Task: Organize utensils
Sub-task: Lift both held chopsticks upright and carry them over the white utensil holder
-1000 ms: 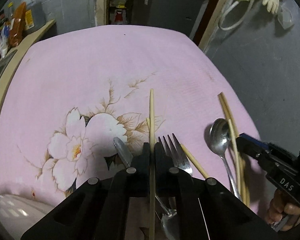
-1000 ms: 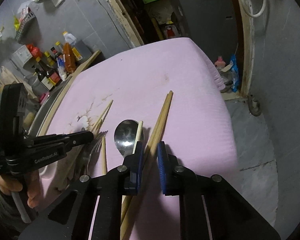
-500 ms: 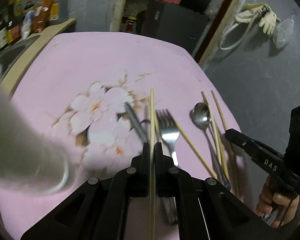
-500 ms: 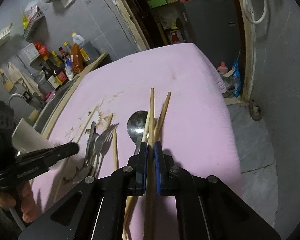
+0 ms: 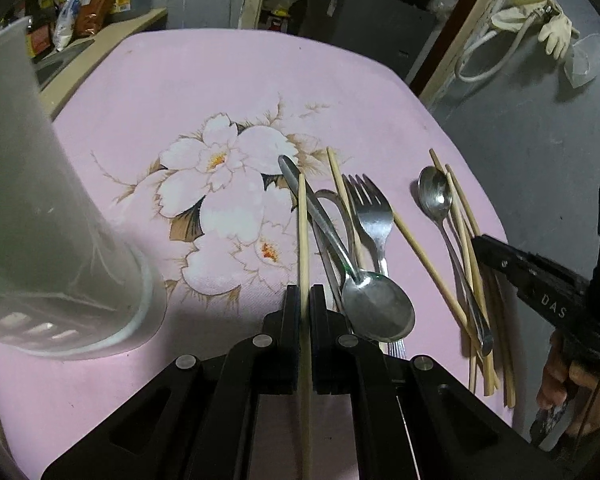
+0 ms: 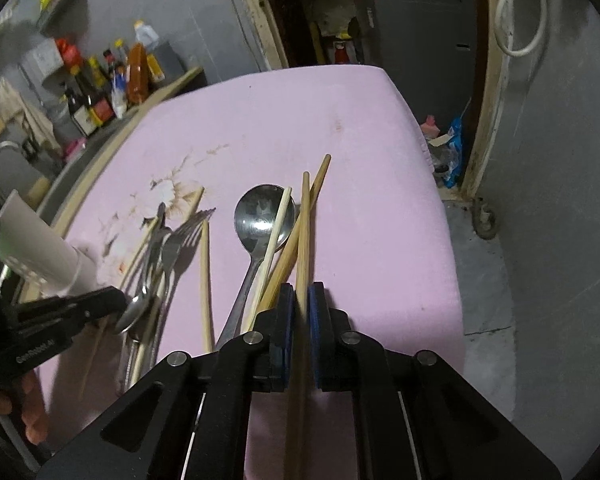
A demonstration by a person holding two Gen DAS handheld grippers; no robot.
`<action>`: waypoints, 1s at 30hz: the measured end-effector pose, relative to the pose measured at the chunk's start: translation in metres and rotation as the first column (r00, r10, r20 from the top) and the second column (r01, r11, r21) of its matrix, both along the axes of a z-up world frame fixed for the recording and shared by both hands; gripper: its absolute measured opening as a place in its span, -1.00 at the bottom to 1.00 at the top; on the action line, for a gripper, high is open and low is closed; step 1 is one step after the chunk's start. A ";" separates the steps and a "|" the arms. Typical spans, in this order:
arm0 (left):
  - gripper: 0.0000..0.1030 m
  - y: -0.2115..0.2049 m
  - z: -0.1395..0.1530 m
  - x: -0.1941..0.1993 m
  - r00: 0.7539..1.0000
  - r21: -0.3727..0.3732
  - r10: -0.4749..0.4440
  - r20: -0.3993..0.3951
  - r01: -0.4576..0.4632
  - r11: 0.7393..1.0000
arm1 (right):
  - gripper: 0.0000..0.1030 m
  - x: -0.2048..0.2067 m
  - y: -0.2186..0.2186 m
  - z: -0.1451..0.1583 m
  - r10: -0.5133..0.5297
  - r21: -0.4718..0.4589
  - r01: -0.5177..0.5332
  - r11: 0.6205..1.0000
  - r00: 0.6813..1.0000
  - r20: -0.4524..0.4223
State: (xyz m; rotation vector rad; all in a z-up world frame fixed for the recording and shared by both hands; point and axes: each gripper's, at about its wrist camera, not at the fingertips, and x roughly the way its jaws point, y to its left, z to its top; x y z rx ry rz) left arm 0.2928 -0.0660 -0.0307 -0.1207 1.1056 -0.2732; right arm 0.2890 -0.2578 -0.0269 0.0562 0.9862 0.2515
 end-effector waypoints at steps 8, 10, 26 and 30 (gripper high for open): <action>-0.95 0.005 -0.007 -0.003 0.998 -0.050 -0.059 -0.014 0.059 0.997 | -0.91 -0.002 -0.006 0.001 -0.007 0.034 0.007 0.999 1.000 -0.016; -0.96 0.005 -0.007 -0.005 0.998 -0.063 -0.068 -0.002 0.067 0.996 | -0.91 -0.010 -0.013 0.003 -0.024 0.096 0.025 0.995 1.000 -0.006; -0.96 0.048 0.090 -0.083 0.847 -0.143 0.010 0.531 0.077 0.987 | -0.92 -0.111 0.043 0.098 0.013 0.115 -0.091 0.989 0.834 0.552; -0.95 0.071 0.120 -0.089 0.764 -0.114 0.043 0.644 0.041 0.993 | -0.92 -0.118 0.077 0.124 0.061 0.079 -0.156 0.985 0.731 0.680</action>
